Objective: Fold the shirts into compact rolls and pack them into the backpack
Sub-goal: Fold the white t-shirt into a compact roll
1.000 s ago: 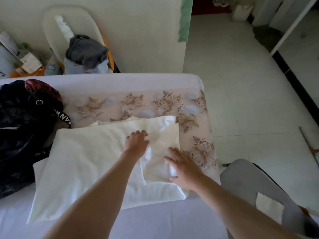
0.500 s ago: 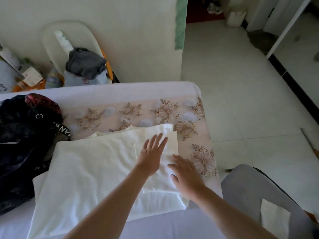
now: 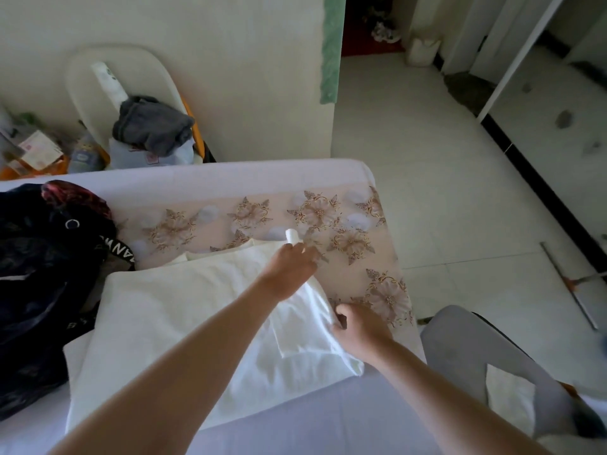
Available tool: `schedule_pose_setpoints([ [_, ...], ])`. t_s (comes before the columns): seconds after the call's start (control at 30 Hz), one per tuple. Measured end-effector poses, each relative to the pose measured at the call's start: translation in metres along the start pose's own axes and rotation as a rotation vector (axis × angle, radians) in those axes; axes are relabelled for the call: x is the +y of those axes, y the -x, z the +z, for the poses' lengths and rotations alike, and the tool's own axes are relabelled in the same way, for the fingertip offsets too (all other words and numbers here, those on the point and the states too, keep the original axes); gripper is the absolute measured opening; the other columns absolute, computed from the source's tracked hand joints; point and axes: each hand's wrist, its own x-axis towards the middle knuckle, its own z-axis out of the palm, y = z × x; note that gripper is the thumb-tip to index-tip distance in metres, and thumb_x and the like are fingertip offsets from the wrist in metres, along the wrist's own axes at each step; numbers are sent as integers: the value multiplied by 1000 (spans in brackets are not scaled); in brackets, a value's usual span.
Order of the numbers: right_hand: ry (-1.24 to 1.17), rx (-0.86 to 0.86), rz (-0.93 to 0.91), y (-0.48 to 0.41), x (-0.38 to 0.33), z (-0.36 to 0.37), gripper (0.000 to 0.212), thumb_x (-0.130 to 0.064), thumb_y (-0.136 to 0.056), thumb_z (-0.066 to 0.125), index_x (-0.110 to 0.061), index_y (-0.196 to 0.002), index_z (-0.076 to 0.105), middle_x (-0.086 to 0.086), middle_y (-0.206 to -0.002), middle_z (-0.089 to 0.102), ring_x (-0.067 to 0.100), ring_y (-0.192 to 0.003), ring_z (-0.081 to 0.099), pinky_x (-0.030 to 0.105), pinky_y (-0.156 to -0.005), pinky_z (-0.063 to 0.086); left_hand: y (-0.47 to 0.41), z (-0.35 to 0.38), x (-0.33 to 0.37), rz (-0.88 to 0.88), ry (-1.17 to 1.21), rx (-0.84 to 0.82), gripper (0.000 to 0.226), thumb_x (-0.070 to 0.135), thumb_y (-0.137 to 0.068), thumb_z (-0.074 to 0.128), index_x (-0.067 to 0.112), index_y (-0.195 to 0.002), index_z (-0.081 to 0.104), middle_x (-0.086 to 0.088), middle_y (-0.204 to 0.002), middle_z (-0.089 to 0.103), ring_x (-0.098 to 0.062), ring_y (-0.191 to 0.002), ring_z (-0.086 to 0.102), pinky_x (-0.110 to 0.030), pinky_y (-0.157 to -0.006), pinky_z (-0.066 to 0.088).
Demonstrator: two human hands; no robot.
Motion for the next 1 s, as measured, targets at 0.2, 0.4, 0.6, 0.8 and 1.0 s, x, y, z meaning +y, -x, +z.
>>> schedule_pose_setpoints([
  [0.2,-158,-122,6,15,-93,-14,11,-33,-79,57,-23,-83,53,-6,-76,62,13,-66,58,32,-58,45,84,10,-57,-216,397,255,28,-5,-60,67,13,-81,68,1,-92,69,-24,-48,60,-26,-34,42],
  [0.4,-270,-451,72,25,-190,29,18,-35,-91,61,-22,-103,59,5,-92,73,17,-59,70,27,-46,47,184,48,-84,-387,430,62,57,-10,-56,71,20,-104,73,-5,-118,66,-30,-84,69,-36,-60,57],
  [0.6,55,-17,-82,21,-180,85,27,-19,-94,51,-26,-116,65,-4,-123,62,18,-112,61,32,-92,51,231,72,-55,-510,567,121,54,3,-73,65,24,-122,63,-3,-129,60,-27,-107,63,-39,-80,55],
  [0.8,411,-106,-182,33,-140,124,73,-31,-96,56,-26,-158,17,6,-167,-5,23,-154,-5,46,-119,26,232,77,-19,-321,584,-325,73,65,-91,27,39,-156,5,2,-164,-13,-24,-152,-6,-47,-121,7],
  [1.0,519,88,-323,30,-139,120,47,-44,-82,48,-20,-122,58,8,-135,47,30,-131,43,48,-104,40,232,78,-2,-490,564,-167,70,63,-82,35,33,-145,45,-8,-161,23,-35,-147,24,-60,-114,17],
])
